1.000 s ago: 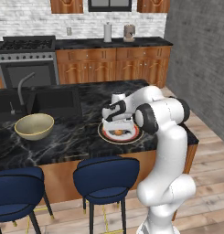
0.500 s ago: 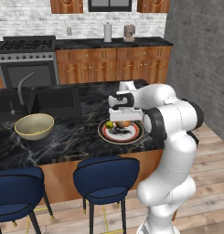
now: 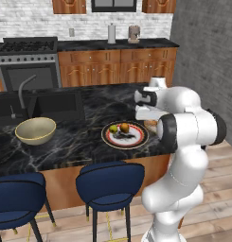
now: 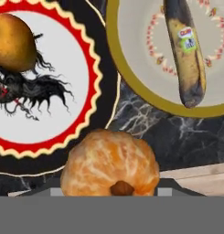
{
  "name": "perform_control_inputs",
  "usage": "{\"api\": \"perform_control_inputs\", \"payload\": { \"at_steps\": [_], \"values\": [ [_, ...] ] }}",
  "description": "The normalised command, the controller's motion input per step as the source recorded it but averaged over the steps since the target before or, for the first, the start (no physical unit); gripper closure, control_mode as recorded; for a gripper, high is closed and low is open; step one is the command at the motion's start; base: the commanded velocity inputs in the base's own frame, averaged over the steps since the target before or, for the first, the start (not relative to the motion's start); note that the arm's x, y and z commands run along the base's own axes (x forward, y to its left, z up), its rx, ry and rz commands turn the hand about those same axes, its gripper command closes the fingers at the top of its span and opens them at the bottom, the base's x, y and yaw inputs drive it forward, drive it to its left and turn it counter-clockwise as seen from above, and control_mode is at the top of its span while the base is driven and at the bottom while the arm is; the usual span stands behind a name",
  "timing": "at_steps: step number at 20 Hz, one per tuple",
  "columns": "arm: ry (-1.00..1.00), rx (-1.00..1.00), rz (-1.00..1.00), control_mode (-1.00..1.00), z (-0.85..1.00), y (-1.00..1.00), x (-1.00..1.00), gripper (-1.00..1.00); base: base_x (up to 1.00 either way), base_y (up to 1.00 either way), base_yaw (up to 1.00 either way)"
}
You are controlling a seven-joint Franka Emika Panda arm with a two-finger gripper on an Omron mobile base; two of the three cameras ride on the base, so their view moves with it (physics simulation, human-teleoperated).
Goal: Take the fruits from the plate on the dining counter and place two fruits in each bowl.
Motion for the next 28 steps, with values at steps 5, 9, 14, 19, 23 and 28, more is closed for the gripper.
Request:
{"api": "perform_control_inputs", "payload": {
  "at_steps": [5,9,14,19,23,28],
  "values": [
    [0.01,0.12,0.02,-1.00,-0.05,-0.71,0.67,1.00,0.00,0.00,0.00],
    [0.03,0.02,0.01,-1.00,-0.22,-0.14,0.75,1.00,0.00,0.00,0.00],
    [0.00,-0.03,-0.02,-1.00,-0.46,-0.14,0.41,1.00,0.00,0.00,0.00],
    [0.00,-0.05,-0.12,-1.00,-0.35,-0.23,0.14,1.00,0.00,0.00,0.00],
    [0.00,-0.07,-0.12,-1.00,-0.16,-0.01,0.10,1.00,0.00,0.00,0.00],
    [0.00,-0.05,-0.08,-1.00,-0.12,0.00,0.01,1.00,0.00,0.00,0.00]
  ]
}}
